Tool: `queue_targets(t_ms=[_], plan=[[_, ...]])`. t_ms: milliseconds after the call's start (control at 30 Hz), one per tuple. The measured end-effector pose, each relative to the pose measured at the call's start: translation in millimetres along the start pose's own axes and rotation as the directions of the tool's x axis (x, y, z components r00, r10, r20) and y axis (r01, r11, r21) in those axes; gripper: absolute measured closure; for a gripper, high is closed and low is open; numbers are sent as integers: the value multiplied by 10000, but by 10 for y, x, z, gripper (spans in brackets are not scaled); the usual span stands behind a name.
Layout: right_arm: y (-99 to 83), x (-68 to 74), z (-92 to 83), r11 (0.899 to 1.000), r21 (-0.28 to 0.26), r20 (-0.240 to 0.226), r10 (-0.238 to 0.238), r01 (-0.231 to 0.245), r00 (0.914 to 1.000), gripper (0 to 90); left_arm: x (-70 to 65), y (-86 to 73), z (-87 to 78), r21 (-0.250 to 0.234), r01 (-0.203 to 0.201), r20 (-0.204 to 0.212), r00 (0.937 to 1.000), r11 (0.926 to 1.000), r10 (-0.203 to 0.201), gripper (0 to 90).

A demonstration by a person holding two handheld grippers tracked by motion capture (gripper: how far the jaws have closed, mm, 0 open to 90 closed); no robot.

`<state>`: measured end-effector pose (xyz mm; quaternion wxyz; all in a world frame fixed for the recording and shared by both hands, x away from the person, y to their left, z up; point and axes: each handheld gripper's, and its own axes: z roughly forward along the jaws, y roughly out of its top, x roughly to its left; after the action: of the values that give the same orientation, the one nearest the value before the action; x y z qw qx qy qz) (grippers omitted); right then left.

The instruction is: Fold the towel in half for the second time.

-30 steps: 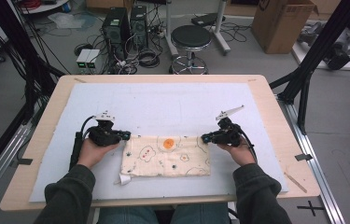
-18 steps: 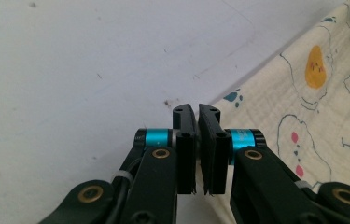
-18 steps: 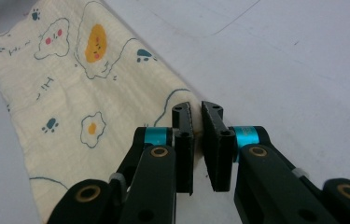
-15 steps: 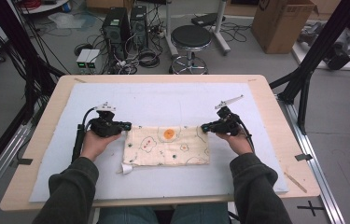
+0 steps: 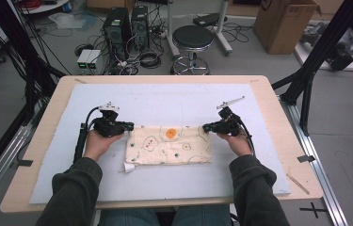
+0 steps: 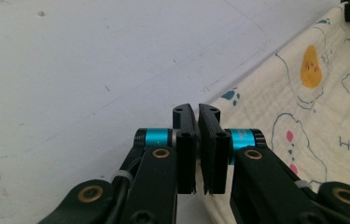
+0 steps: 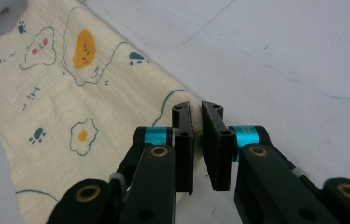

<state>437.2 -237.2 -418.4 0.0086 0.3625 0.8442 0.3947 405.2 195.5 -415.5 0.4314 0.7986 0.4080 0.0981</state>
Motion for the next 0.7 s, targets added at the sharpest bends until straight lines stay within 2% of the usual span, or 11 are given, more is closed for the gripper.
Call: queue_targets(t_ms=[100,333,700], plan=[[0,11,-18,10000,-53,-54,-18,18,10000,834,-6,2,-25,-216,84,83,9999,9997,-83,851],[0,39,-41,9999,-118,-146,-14,12,9999,834,-1,-26,-56,-149,63,161,9999,9999,-60,851],[1,62,-70,9996,-221,-172,-187,183,9997,834,-20,-49,-110,-441,87,331,9994,9990,-73,851]])
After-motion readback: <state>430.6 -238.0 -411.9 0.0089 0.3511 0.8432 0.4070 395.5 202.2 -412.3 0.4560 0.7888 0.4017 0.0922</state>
